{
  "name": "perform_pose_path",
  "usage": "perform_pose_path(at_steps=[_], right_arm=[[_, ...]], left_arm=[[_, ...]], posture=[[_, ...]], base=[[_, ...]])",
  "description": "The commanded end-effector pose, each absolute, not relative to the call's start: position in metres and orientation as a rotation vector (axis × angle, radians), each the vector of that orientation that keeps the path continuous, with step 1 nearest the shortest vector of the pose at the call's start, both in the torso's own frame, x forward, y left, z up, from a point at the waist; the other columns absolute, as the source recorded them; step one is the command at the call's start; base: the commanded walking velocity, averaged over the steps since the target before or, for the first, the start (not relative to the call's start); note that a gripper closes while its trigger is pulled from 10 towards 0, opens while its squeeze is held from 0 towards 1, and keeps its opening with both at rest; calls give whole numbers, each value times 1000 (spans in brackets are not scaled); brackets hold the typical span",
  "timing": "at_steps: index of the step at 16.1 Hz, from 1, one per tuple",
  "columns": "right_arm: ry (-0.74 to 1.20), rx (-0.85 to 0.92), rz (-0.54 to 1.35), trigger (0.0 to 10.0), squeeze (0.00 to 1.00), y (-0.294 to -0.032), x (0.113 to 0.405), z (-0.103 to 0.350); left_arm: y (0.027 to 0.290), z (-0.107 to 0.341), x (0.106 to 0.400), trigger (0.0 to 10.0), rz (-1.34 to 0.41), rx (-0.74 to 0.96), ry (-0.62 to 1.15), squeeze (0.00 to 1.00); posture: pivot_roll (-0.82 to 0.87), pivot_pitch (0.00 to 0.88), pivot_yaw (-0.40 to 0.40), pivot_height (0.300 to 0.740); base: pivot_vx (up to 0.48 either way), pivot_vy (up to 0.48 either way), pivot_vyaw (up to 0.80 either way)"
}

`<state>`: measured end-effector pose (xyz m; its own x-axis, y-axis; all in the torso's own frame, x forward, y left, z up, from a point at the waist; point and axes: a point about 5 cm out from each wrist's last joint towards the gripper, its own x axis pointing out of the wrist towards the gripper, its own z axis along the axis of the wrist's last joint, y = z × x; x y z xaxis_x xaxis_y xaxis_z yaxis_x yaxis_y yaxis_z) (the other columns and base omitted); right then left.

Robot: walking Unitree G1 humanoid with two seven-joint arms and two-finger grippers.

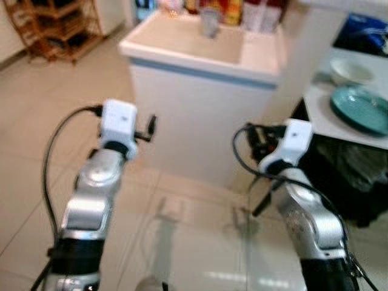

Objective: Setting the table

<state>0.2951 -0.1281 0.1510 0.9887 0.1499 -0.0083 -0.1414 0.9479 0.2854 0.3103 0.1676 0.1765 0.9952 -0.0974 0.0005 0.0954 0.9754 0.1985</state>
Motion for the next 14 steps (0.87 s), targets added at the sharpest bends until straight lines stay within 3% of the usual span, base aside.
perform_pose_path(at_steps=[1,6,12,14], right_arm=[[-6,278,120,10000,0,-136,296,157],[-84,346,97,10000,0,-138,303,174],[-111,311,140,10000,0,-135,308,183],[-119,285,156,10000,0,-132,311,185]], left_arm=[[158,183,308,10000,-143,195,-41,0],[158,187,305,10000,-169,187,-53,0],[162,188,305,10000,-167,202,-56,0],[162,188,305,10000,-168,201,-57,0]], posture=[[151,42,-37,740],[155,36,-40,740],[155,15,-47,740],[161,3,-55,740]], base=[[326,0,0],[449,0,0],[480,0,0],[480,0,800]])
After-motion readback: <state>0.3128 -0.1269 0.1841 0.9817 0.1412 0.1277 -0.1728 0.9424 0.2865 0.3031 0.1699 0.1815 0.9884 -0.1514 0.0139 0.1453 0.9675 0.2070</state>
